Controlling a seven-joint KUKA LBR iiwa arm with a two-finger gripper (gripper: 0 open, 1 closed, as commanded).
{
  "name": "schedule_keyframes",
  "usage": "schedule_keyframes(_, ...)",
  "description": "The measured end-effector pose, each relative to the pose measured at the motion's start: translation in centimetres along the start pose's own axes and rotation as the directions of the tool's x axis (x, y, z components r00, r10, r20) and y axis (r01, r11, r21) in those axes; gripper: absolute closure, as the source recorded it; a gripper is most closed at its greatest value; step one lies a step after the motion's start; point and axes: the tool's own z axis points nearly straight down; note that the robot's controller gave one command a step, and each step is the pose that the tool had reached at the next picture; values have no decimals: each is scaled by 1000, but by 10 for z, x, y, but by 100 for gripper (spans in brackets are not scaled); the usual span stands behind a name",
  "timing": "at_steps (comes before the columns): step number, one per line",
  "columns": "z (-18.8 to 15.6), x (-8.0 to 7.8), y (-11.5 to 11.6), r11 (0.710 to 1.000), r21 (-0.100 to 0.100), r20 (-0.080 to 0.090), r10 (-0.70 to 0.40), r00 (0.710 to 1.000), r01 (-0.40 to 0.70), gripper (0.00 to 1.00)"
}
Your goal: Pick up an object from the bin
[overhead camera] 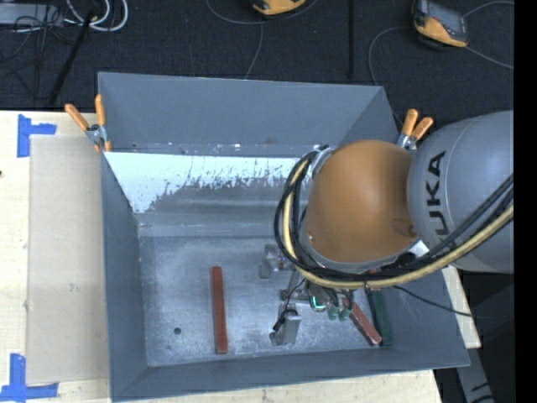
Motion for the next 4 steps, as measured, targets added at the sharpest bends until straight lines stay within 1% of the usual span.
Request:
schedule_keyframes(1,143,-9,4,968,1,25,-250,968,250,0)
schedule_keyframes(2,143,-47,-70,986,5,11,-166,986,166,0)
schedule_keyframes(3,143,-71,-141,976,5,12,-218,976,218,0)
schedule_keyframes(4,142,-71,-136,976,0,11,-219,976,219,100)
